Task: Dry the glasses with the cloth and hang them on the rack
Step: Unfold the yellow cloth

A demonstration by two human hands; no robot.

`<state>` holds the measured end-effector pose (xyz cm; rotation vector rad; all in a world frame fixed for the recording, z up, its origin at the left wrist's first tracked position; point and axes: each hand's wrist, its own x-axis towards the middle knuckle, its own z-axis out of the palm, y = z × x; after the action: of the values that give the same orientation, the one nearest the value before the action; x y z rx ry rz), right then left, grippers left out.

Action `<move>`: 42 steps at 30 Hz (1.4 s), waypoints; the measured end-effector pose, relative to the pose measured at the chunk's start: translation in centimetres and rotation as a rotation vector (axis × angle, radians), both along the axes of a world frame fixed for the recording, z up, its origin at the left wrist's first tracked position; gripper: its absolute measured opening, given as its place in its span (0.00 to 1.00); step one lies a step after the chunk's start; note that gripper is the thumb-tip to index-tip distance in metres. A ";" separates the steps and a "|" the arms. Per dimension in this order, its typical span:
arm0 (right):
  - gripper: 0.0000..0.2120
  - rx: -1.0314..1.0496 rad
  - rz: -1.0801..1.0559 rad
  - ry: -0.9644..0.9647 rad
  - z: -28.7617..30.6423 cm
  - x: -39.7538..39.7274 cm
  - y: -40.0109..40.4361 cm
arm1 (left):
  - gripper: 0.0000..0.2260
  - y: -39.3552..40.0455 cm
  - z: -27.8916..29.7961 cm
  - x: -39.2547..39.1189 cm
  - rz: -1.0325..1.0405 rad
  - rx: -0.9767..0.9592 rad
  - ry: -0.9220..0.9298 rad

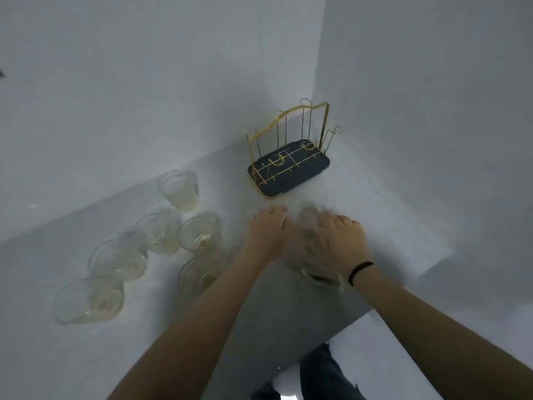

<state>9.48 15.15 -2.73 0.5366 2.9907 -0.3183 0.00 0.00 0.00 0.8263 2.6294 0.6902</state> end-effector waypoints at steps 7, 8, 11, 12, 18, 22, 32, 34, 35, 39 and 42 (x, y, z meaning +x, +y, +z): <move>0.23 -0.422 -0.128 -0.164 -3.1 -0.2 4.3 | 0.21 5.3 -5.2 -1.2 -0.101 -0.175 -0.185; 0.22 -0.451 -0.133 -0.175 -3.2 -0.3 4.6 | 0.21 6.0 -5.4 -1.3 -0.106 -0.182 -0.192; 0.15 -0.606 -0.222 -0.160 -4.0 -0.3 5.4 | 0.23 7.4 -6.1 -1.8 -0.120 -0.185 -0.215; 0.14 -0.671 -0.267 -0.151 -4.0 -0.2 5.7 | 0.23 7.8 -6.2 -1.8 -0.118 -0.185 -0.224; 0.16 -0.764 -0.378 -0.026 -3.9 -1.0 7.8 | 0.21 9.2 -6.7 -2.9 -0.091 -0.229 -0.191; 0.15 -0.734 -0.401 -0.038 -4.7 -1.7 7.8 | 0.16 10.0 -6.8 -3.1 -0.102 -0.272 -0.197; 0.08 -0.958 -0.274 0.032 0.6 -2.7 8.9 | 0.06 6.4 -0.6 -3.8 0.026 0.087 -0.346; 0.06 -0.978 -0.188 0.093 4.3 -3.2 9.7 | 0.07 5.3 2.2 -4.3 0.018 0.172 -0.422; 0.05 -0.990 -0.166 0.133 6.2 -3.4 9.7 | 0.07 4.7 3.7 -4.5 0.013 0.221 -0.466; 0.04 -0.957 -0.110 0.233 11.3 -4.1 9.1 | 0.10 3.1 7.4 -5.1 -0.059 0.277 -0.532; 0.04 -0.936 -0.153 0.319 12.6 -3.6 8.6 | 0.08 2.0 8.6 -5.1 -0.138 0.222 -0.500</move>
<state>5.85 23.74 9.89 0.6138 2.5970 -1.8063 -5.09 2.03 8.55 0.7641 2.0582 1.0130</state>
